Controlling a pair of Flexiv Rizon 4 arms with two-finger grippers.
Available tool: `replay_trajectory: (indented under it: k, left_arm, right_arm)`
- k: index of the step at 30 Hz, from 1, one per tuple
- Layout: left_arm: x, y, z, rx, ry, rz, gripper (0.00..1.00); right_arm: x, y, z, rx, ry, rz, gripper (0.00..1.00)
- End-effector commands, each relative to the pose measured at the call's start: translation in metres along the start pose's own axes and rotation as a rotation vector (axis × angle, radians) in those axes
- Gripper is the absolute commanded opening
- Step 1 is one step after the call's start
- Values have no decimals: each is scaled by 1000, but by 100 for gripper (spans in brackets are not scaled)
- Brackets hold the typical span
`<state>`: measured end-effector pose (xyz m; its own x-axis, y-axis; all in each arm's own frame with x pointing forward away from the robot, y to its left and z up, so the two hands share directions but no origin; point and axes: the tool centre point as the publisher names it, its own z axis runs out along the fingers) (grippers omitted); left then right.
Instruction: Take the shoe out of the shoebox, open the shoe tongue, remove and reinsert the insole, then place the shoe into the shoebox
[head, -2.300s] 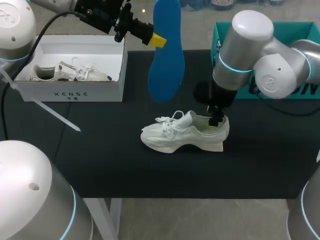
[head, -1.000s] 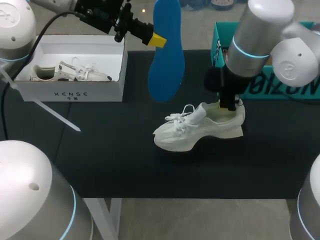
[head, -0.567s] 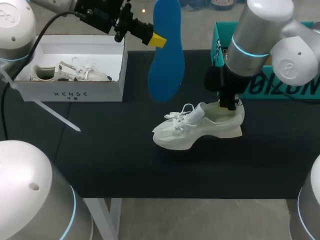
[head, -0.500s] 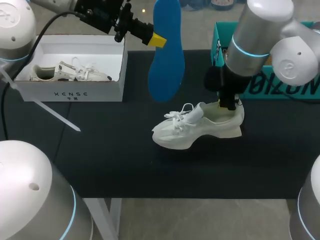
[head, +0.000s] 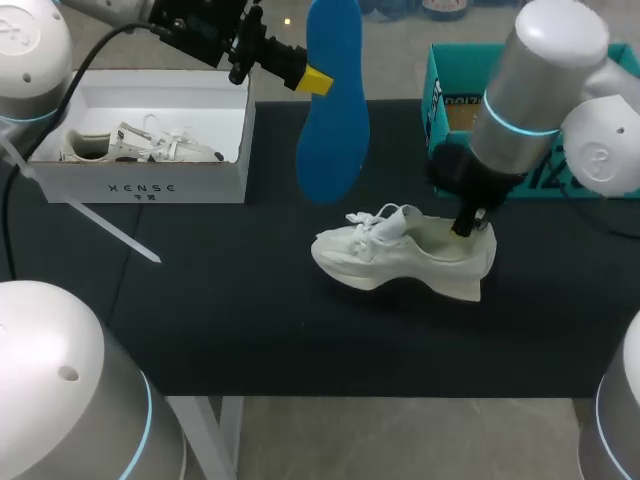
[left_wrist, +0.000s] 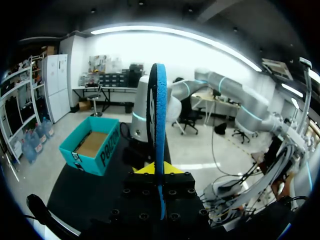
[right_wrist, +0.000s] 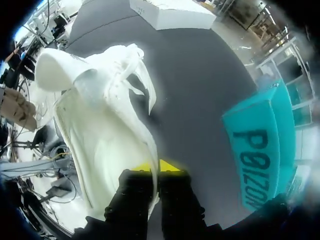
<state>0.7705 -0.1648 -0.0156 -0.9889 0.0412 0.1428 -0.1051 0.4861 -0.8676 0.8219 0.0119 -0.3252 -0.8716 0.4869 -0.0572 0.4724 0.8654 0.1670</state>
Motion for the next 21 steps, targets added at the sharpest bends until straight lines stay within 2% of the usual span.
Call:
replay_trajectory:
  k: [1, 4, 5, 6, 21]
  left_arm:
    - [0, 0, 0, 0, 0, 0, 0]
    - [0, 0, 0, 0, 0, 0, 0]
    - [0, 0, 0, 0, 0, 0, 0]
    - [0, 0, 0, 0, 0, 0, 0]
    - [0, 0, 0, 0, 0, 0, 0]
  right_arm:
    - [16, -22, 0, -321, 27, 642, 0]
    - [20, -26, 5, -337, 2, 747, 0]
    - [23, -25, 7, -338, 1, 749, 0]
    - [28, -21, 11, -306, -10, 733, 0]
    - [28, -21, 11, -306, -10, 733, 0]
